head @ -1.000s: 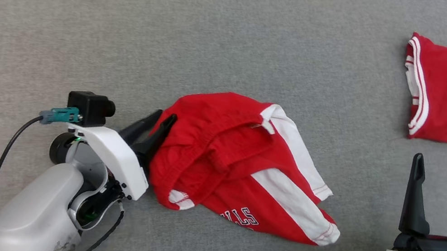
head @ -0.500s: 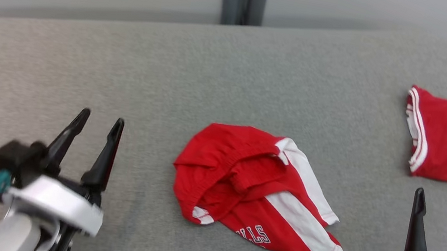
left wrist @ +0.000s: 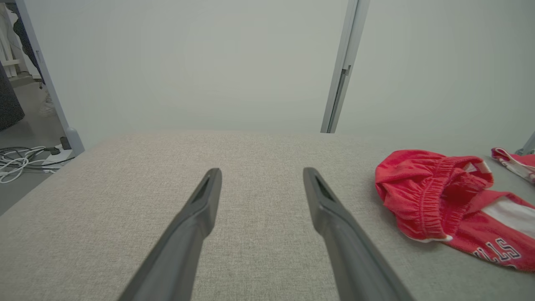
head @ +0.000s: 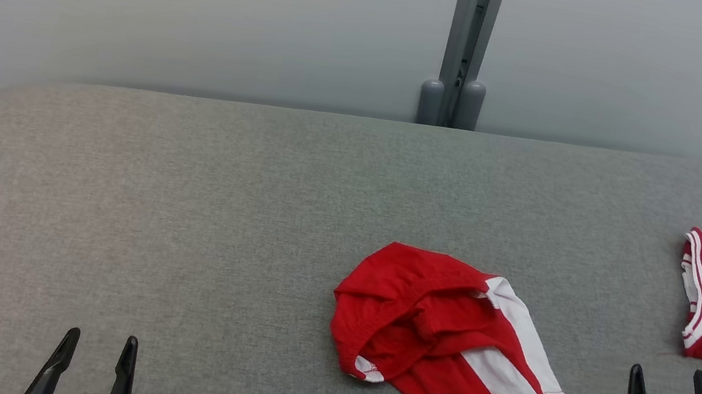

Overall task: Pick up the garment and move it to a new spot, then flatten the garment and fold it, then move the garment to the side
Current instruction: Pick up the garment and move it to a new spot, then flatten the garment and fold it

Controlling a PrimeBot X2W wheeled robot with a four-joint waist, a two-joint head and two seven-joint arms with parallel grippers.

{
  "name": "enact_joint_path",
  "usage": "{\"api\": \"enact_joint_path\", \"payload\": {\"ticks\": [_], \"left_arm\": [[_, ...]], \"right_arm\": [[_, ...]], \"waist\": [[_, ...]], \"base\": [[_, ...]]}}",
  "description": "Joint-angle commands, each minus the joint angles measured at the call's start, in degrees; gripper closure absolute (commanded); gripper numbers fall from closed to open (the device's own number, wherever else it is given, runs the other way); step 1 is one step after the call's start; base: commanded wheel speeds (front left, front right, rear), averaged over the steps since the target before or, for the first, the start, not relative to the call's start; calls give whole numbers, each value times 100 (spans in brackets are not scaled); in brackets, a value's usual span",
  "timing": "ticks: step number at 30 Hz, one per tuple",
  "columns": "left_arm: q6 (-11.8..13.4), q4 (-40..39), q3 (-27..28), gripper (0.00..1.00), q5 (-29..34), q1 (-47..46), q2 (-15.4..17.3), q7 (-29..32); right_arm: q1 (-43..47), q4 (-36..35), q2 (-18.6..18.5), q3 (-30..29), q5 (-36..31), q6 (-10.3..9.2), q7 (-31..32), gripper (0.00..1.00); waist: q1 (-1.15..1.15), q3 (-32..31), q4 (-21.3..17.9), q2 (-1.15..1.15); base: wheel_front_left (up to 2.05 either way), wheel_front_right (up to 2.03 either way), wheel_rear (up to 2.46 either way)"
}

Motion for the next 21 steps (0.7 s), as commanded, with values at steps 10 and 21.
{"api": "enact_joint_path", "payload": {"ticks": [10,21], "left_arm": [[-720,35,828,0,577,126,-581,-26],[-1063,-248,920,0,964,-77,-745,-27]], "right_arm": [[178,170,-29,150,184,-1,-2,0],[55,171,-29,130,149,-1,-2,0]], "waist": [[0,-126,288,0],[0,-72,121,0]], "base": [[0,0,0],[0,0,0]]}}
